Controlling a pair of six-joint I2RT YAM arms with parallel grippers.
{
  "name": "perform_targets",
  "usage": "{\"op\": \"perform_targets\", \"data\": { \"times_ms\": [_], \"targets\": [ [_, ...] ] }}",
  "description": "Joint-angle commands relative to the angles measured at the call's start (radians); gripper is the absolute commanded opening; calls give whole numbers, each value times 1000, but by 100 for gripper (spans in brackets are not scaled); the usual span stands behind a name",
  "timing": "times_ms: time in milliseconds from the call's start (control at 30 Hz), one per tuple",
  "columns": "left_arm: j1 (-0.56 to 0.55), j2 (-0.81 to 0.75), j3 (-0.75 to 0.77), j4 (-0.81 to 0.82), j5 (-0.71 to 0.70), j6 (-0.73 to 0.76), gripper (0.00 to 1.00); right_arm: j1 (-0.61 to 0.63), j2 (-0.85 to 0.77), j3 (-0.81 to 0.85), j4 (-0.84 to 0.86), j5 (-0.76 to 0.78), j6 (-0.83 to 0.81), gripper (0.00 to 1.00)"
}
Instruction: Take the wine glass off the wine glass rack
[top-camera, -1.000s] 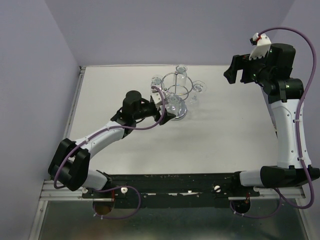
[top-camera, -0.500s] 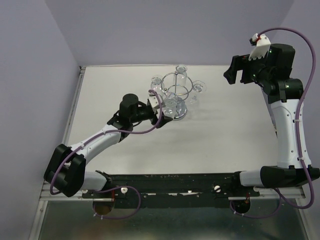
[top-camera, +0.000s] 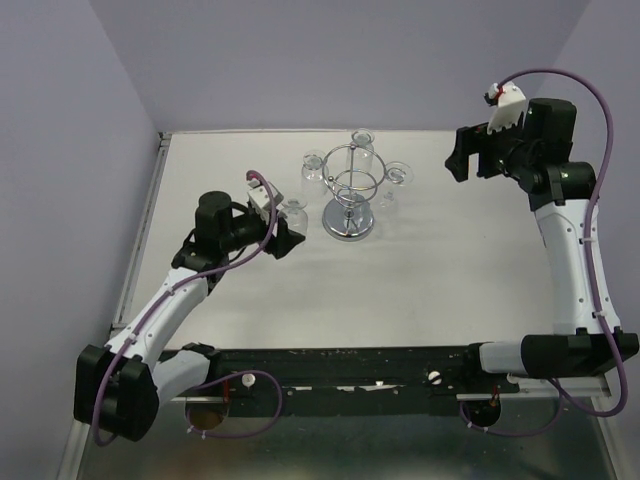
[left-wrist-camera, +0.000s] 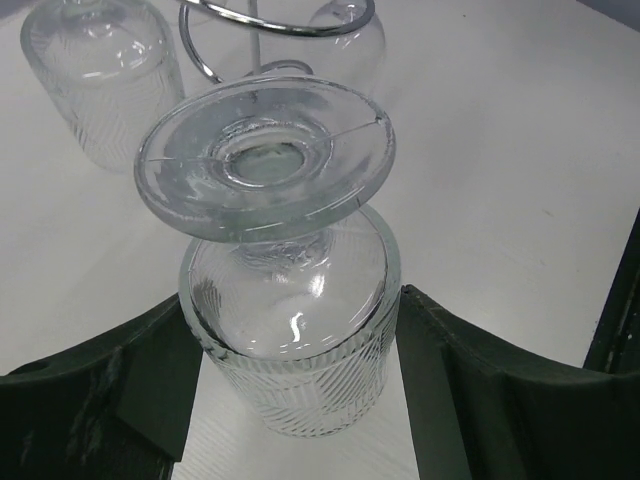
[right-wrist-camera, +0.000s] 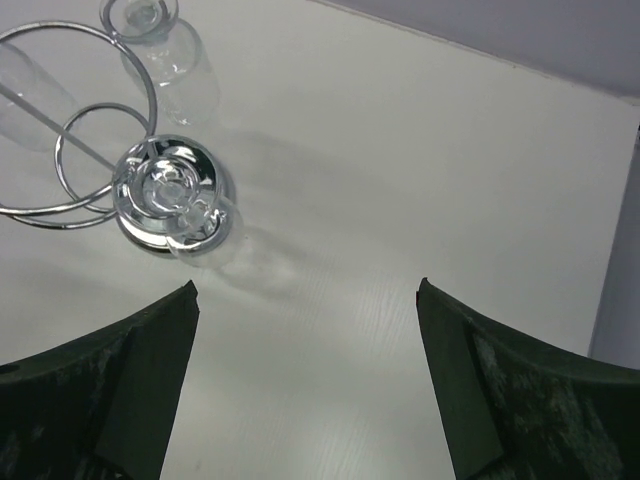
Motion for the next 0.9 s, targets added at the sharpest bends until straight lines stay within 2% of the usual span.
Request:
{"op": "perform_targets", "data": {
  "times_ms": [0,167,300,500,633,733,867],
  "targets": [
    [35,-36,-16,-42,36,-163,50,8,-50,-94,35,-2,-136,96],
    [67,2,-9,-31,0,-275,49,51,-178,-301,143,-29,-295,94],
    [115,60,-12,44,-4,-437,49,183,-317,-523,195,16,-460,94],
    [121,114,-113,237,-45,-680,48,379,-463,-740,184,4,-557,94],
    [125,123,-188,326,-44,-795,48,514,-483,-803,192,-33,-601,90],
    [138,122,-216,344,35,-826,49,617,-456,-837,253,-29,-586,87],
    [164,139,-254,363,153,-925,49,726,-420,-915,478,-1,-539,86]
  ]
}}
